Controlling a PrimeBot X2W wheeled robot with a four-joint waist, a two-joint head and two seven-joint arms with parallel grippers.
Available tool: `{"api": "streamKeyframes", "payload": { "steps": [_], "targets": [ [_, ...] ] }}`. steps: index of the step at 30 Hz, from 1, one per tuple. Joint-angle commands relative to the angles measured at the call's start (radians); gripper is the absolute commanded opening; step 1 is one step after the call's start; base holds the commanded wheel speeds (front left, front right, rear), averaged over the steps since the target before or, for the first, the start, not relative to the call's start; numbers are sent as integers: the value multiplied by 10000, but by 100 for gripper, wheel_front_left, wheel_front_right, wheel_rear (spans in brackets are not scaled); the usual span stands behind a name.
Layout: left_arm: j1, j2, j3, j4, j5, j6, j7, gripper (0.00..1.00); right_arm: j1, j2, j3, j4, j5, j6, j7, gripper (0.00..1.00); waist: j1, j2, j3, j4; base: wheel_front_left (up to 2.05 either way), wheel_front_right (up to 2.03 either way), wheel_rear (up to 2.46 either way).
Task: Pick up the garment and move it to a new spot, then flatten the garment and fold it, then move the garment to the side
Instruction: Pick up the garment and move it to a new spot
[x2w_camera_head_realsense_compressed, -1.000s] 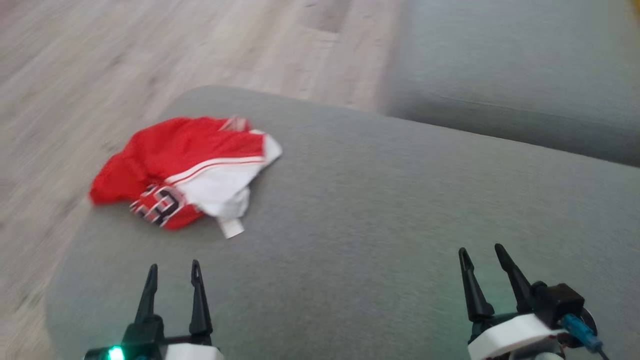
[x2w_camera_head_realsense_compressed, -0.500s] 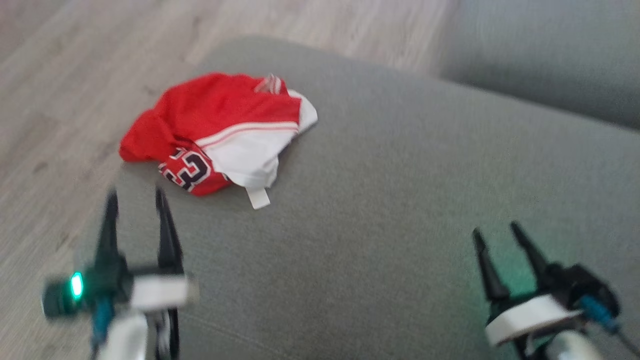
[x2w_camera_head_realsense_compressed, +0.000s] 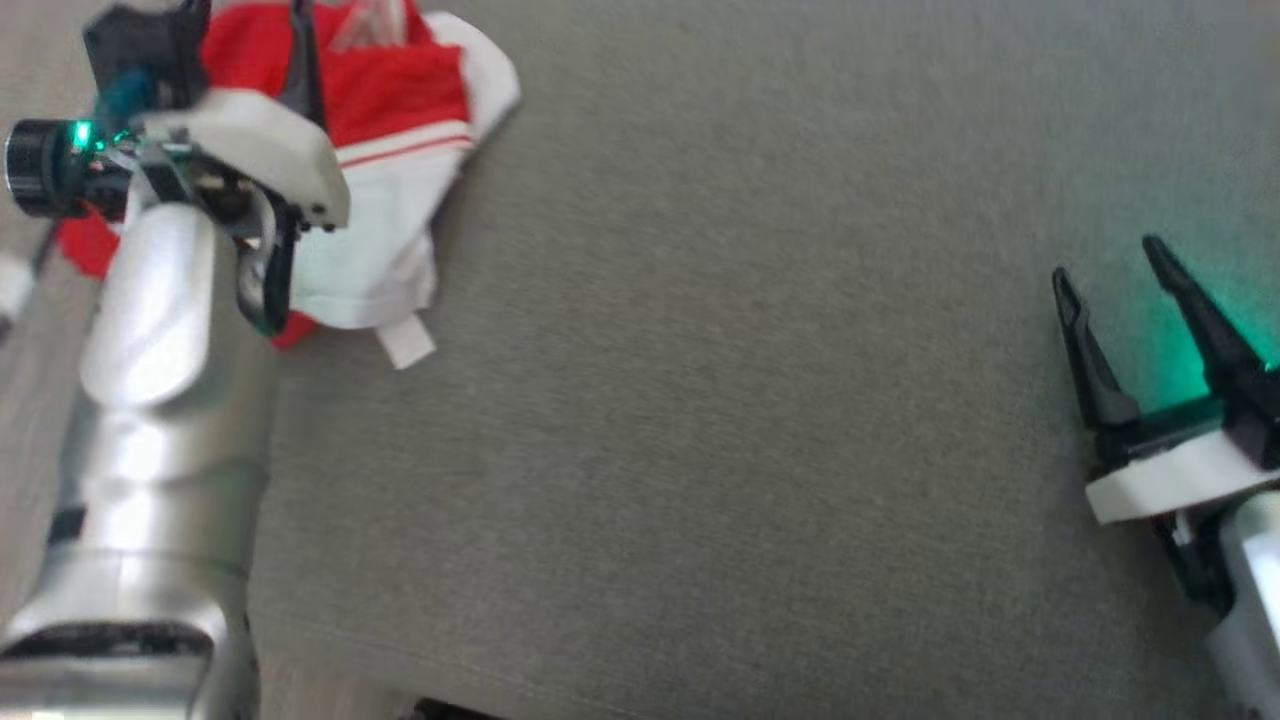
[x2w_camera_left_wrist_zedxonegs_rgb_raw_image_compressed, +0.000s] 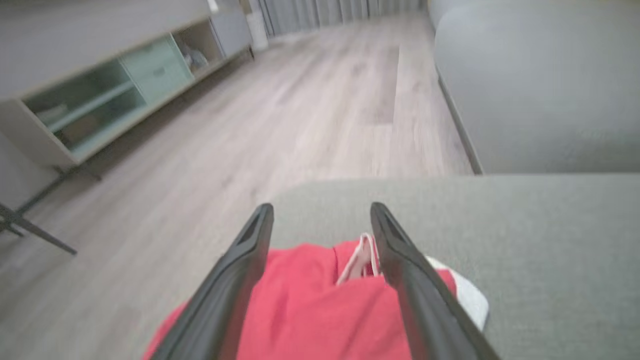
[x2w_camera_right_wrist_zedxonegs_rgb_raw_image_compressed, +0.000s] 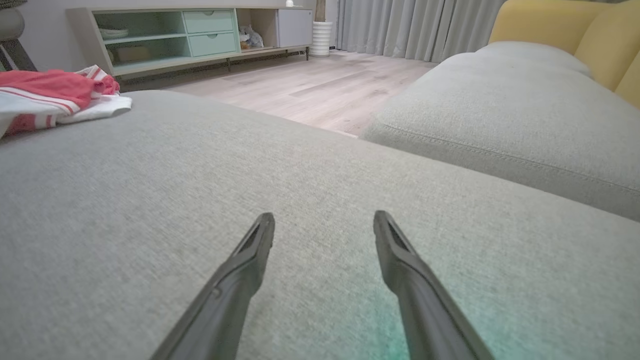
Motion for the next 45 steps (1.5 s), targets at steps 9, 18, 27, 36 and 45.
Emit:
{"api": "streamKeyframes", "payload": {
  "steps": [9, 18, 27, 36, 45],
  "targets": [
    [-1096, 849, 691, 3251, -615, -231, 1555, 0, -444, -494, -19, -555, -49, -7, -109, 100, -6, 1, 1648, -1103, 0, 0, 0],
    [-1819, 1142, 437, 3665, -473, -423, -857, 0, -445, 173, 141, -258, -41, -7, -109, 100, -6, 1, 569, -1223, 0, 0, 0],
    [-3056, 1320, -717, 2259, -277, -988, -1589, 0, -228, 1633, 461, 70, 80, -7, -109, 100, -6, 1, -1897, -2632, 0, 0, 0],
    [-3269, 1371, -2669, -75, -1920, -1026, -779, 0, 489, 2509, 649, 6, 23, -7, -109, 100, -6, 1, -3174, -4782, 0, 0, 0],
    [-1591, 1299, -4319, -1307, -4139, -1028, -113, 0, 545, 2949, 955, -266, 117, -7, -109, 100, -6, 1, -2589, -6945, 0, 0, 0]
  ]
}}
